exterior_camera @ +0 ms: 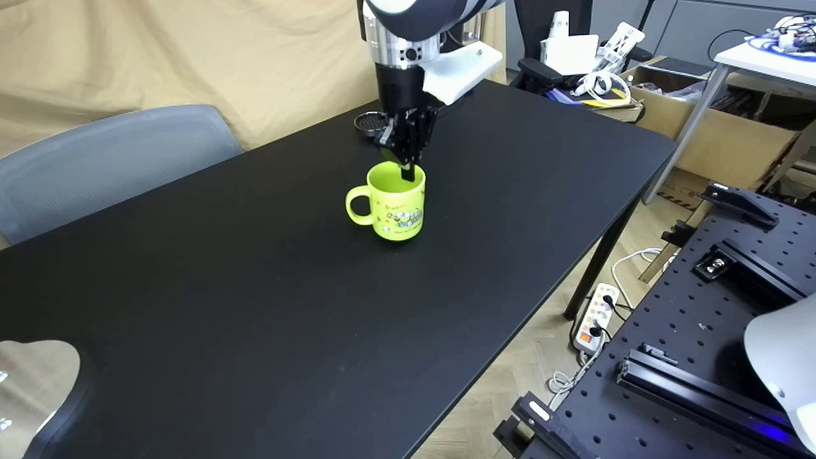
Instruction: Move the cup to the right
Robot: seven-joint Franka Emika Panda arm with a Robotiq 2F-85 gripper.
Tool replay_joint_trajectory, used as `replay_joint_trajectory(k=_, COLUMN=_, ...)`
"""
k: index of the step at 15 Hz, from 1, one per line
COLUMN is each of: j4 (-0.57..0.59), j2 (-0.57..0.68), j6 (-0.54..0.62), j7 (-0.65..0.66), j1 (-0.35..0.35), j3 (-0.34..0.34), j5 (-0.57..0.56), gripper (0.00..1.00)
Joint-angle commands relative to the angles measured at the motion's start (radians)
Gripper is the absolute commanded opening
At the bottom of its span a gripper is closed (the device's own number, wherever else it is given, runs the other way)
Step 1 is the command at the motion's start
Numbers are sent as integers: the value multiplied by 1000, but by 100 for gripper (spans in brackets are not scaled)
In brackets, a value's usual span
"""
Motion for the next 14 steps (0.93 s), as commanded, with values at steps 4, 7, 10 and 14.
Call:
replay_joint_trajectory(k=4, j4=71, j2=-98, j6=-45, j7=48, j1=-19, j3=-47, j5=-44, gripper=2)
replay_joint_trajectory(k=7, j4=129, j2=-82, j6=-80, j7=28, j1=-51, j3=-66, j5=-29, gripper=2)
replay_joint_trajectory(k=10, j4=194, j2=-47, j6=-148, j7=18, j1=-90, j3=-85, j5=-7, gripper=2)
replay_joint_trajectory(k=14, j4=287, j2=20, j6=-264, j7=12, j1=-138, j3=-104, j5=14, gripper=2)
